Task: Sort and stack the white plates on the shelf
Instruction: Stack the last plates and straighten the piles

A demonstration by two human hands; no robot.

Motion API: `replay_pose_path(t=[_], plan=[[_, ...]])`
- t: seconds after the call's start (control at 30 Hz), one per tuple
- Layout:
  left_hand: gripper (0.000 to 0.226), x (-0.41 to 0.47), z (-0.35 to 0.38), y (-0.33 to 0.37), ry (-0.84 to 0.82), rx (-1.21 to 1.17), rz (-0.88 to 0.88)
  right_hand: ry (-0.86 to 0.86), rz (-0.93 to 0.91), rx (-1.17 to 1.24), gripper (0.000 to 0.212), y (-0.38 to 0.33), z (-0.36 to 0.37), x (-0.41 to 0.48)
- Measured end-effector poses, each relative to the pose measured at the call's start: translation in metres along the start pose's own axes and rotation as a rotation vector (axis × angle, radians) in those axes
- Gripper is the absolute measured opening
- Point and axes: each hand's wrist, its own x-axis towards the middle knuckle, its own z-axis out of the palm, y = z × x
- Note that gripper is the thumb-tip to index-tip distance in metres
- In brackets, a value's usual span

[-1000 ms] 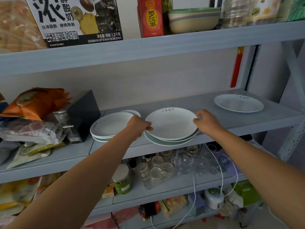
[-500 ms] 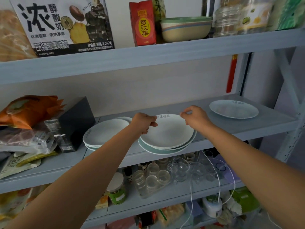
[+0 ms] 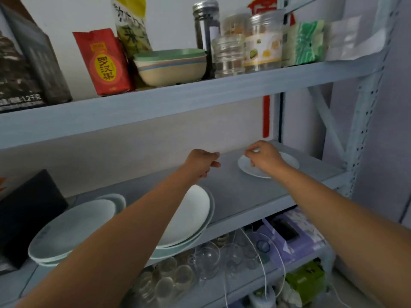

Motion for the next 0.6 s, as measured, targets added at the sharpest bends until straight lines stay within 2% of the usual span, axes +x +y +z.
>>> replay_pose_path(t=[0.13,0.23,0.4,0.53,0.6], plan=[[0.026,0.03,0.035,0.012,-0.018,0.008,0.008,0.041,0.031,-0.004,0.029,0.017,-0.031,0.022],[0.014,0.054,0.055,0.015,-0.025,0.046,0.027,0.064,0.067,-0.028,0.031,0.032,-0.05,0.039],[0.025,0.099,0.088,-0.007,-0.006,0.227,-0.018,0.071,0.196,-0.064,0.021,0.073,-0.066,0.074],[0.031,0.133,0.107,-0.03,0.009,0.33,-0.069,0.026,0.334,-0.104,0.033,0.113,-0.069,0.096],[0.026,0.14,0.111,-0.033,0.001,0.336,-0.091,0.016,0.378,-0.121,0.029,0.129,-0.071,0.101]])
